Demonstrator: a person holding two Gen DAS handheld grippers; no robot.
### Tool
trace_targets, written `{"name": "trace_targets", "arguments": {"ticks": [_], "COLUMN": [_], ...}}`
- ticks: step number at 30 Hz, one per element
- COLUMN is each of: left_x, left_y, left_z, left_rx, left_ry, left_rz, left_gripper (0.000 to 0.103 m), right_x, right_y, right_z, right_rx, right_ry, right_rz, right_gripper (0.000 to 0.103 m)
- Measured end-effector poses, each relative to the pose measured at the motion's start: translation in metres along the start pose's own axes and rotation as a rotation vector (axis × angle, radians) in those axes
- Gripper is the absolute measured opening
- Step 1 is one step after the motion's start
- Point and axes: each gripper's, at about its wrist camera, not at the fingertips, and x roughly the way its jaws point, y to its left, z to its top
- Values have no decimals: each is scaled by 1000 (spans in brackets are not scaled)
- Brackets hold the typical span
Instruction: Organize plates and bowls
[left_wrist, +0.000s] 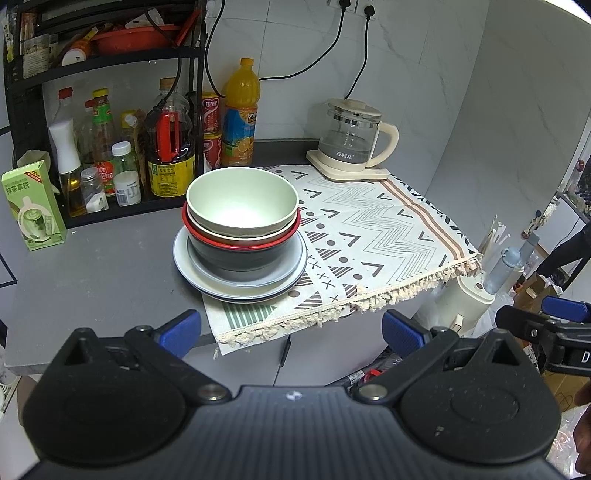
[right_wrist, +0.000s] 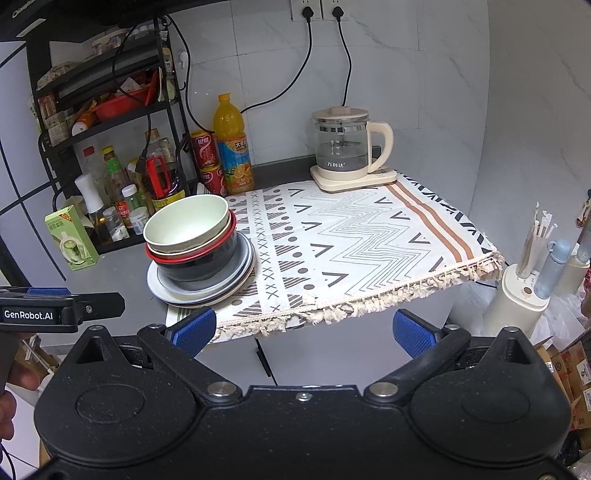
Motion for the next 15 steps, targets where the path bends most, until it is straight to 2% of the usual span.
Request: {"name": "trace_targets", "arguments": {"ticks": [15], "left_x": [-7], "left_y": [-5], "left_z": [-2], "left_rx": [-7], "left_ry": [4], "left_rz": [27], "left_gripper": [103], "right_x": [-1], "right_y": [-5], "right_z": [-1], "right_rx": [27], "right_ry": [16], "right_rz": [-1], "right_gripper": [103]}}
